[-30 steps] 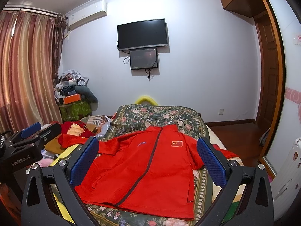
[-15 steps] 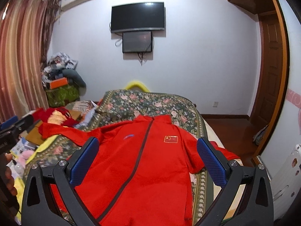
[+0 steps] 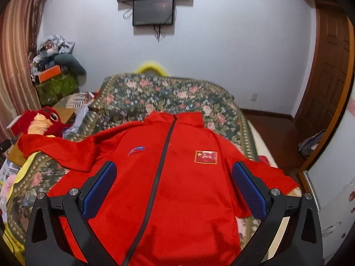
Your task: Fold large clothes
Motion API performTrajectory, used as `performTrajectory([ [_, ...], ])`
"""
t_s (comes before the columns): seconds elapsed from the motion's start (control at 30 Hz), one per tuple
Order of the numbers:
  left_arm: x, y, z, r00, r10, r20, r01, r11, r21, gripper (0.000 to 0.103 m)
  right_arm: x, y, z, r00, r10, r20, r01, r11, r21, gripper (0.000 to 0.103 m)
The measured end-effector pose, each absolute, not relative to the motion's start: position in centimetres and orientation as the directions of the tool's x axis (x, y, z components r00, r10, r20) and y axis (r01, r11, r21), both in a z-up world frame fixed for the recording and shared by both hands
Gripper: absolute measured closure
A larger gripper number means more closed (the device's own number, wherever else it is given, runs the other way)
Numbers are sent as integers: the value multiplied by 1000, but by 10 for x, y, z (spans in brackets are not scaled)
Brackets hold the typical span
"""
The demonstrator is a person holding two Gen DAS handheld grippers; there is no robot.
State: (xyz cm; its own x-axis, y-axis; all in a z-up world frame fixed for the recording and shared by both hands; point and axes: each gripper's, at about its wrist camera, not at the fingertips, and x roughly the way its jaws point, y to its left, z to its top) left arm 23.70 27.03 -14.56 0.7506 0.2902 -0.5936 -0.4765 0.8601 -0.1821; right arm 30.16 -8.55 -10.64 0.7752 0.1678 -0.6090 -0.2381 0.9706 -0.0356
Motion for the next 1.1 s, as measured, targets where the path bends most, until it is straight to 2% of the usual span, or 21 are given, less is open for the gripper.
performTrajectory([
  [0.17,271,322,-186,665,231,-711,-494,849,-187,0,337,-75,-131,712,166,-682,-256,966,-33,0],
  [0.3,293,358,-220,626,107,-773,-492,822,-285,0,366,-66,-148,658,161,-736,-281,959,-41,0],
  [0.5,311,408,-264,633,-111,-766,-515,679,-523,2,389,-62,-174,584,167,-794,-297,955,-18,0],
  [0.67,321,446,-293,672,-156,-724,-559,534,-634,5,407,-59,-188,534,183,-825,-286,958,28,0],
  [0.77,328,467,-306,692,-131,-710,-586,473,-658,5,414,-62,-196,512,191,-838,-279,959,48,0],
  [0.93,341,490,-316,660,-37,-751,-654,463,-598,22,421,-68,-204,485,188,-854,-260,963,64,0],
  [1.03,346,495,-315,628,18,-778,-700,452,-554,39,422,-71,-205,474,185,-861,-253,965,68,0],
  [1.07,348,495,-313,599,47,-799,-724,458,-516,56,423,-73,-204,474,180,-862,-252,966,63,0],
  [1.1,350,495,-313,564,68,-823,-746,470,-473,79,423,-74,-203,476,172,-862,-251,966,55,0],
])
